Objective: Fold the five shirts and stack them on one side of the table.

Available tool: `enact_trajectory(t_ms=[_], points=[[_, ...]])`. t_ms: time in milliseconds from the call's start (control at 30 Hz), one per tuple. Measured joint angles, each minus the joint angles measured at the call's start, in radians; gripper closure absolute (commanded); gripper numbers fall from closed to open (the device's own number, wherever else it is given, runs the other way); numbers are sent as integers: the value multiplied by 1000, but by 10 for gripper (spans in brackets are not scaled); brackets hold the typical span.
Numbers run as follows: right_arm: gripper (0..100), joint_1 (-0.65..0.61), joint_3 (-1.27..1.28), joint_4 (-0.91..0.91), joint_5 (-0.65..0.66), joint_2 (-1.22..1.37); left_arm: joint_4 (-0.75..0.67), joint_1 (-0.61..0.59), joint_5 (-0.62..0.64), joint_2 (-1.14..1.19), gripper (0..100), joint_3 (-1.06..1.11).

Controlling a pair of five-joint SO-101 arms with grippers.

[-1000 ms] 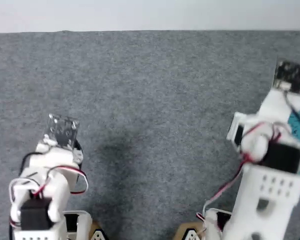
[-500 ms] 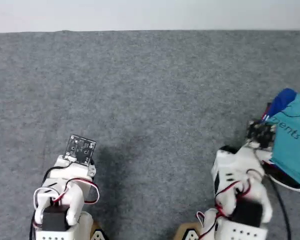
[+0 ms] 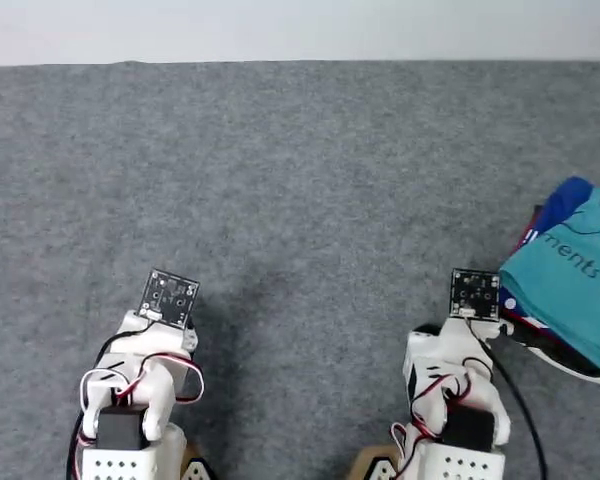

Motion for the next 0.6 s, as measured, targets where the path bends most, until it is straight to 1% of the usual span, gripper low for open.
enact_trajectory(t_ms=[167, 267, 467, 600], points=[[989, 0, 28, 0, 0, 0, 117, 0, 0, 0, 994, 0], [989, 0, 28, 11, 0, 0, 126, 0, 0, 0, 994, 0], [989, 0, 28, 104, 0, 0, 127, 0, 0, 0, 994, 0], [989, 0, 28, 115, 0, 0, 127, 0, 0, 0, 994, 0]])
